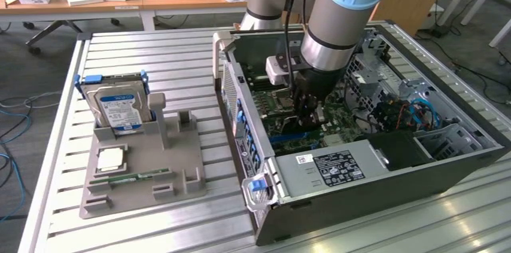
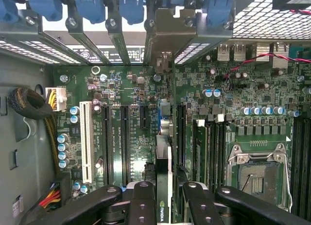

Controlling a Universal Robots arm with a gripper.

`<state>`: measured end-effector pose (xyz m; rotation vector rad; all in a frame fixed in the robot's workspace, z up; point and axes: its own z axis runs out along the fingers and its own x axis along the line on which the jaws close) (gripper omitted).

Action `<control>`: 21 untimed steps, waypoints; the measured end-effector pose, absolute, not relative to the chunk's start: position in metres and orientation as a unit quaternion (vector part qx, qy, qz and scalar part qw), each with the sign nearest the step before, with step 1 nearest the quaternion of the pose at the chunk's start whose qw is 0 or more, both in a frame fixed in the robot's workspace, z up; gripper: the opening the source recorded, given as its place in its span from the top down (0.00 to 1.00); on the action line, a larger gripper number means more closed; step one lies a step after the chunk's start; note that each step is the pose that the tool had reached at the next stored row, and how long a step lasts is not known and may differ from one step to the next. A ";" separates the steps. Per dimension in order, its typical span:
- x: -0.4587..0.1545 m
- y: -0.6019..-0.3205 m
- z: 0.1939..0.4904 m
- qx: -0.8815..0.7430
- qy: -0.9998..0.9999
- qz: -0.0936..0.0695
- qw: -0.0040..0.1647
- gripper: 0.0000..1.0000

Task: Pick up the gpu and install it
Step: 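Insert the gpu into the slot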

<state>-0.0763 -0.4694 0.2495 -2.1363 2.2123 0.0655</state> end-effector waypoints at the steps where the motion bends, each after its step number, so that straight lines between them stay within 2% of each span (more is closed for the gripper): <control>1: -0.076 -0.469 0.249 -0.695 0.718 0.021 0.033 0.74; 21: -0.077 -0.470 0.249 -0.701 0.712 0.022 0.033 0.74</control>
